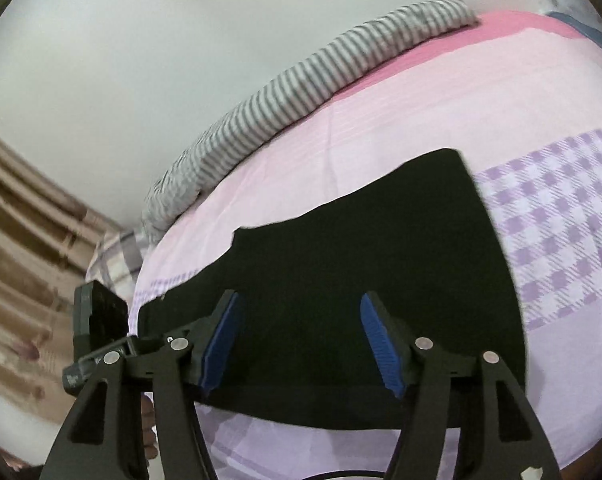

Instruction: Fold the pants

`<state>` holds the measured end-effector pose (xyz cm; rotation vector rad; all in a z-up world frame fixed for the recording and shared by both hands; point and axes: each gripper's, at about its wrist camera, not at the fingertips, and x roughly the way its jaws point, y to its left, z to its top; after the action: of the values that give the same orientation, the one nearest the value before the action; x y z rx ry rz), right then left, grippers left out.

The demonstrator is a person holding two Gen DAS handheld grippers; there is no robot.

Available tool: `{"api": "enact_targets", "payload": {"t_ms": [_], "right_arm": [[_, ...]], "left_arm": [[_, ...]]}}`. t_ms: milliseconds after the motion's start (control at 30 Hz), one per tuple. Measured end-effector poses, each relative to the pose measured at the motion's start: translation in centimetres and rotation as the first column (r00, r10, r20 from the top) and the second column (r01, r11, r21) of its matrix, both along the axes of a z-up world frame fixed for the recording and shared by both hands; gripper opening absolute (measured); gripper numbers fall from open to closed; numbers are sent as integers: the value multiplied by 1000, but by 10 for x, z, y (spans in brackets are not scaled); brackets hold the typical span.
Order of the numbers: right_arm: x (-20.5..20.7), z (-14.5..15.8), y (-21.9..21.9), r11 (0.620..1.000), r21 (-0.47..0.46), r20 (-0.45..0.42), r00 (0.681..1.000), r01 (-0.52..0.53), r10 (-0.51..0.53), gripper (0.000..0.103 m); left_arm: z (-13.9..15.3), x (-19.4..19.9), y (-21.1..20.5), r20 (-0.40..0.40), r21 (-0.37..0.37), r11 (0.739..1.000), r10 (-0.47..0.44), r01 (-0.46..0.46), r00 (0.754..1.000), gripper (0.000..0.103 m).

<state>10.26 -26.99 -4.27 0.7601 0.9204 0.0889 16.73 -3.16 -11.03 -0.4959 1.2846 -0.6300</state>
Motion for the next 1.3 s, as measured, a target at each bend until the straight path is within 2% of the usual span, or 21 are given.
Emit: {"api": "enact_targets", "payload": {"t_ms": [267,567,633,700,767,833,900,1000,1133,1233,1300], "right_arm": [[2,-2,-13,998,-14,0,998,59,-59,63],[0,-8,-36,988,33,4,988,151,-151,66],[-1,-9,-38,986,50,-2,987,160,-161,66],[-1,-11,-39,985,56,-8,986,165,-165,66],[0,-11,-38,986,47,-11,987,162,-162,66],[1,-10,-37,986,26,-13,987,163,-162,66],[1,-10,-37,986,5,-19,986,165,-164,66],[-1,-15,-36,983,-59,-47,983,173,-176,66],[-2,-21,-34,978,-129,-72,982,165,-175,67],[0,-30,-33,980,-142,-96,983,143,-157,67],[3,-34,-29,979,-166,-127,982,117,-138,67]], "left_arm": [[-16,9,-21,1,18,1000,-12,12,1000,58],[-16,8,-43,15,7,999,-51,51,999,58],[-20,7,-43,-16,-22,998,-57,57,998,49],[-23,6,-41,-11,5,999,-44,44,999,24],[-26,7,-36,-14,24,999,-27,28,1000,11],[-29,8,-31,-27,15,1000,-6,6,1000,4],[-28,6,-31,-15,26,1000,12,-12,1000,3],[-13,-5,-42,68,95,995,1,-8,998,3],[5,-14,-39,124,111,994,5,-18,992,3],[2,-15,-36,125,140,990,-4,-14,992,3],[-13,-10,-33,83,158,987,1,-14,997,3]]}}
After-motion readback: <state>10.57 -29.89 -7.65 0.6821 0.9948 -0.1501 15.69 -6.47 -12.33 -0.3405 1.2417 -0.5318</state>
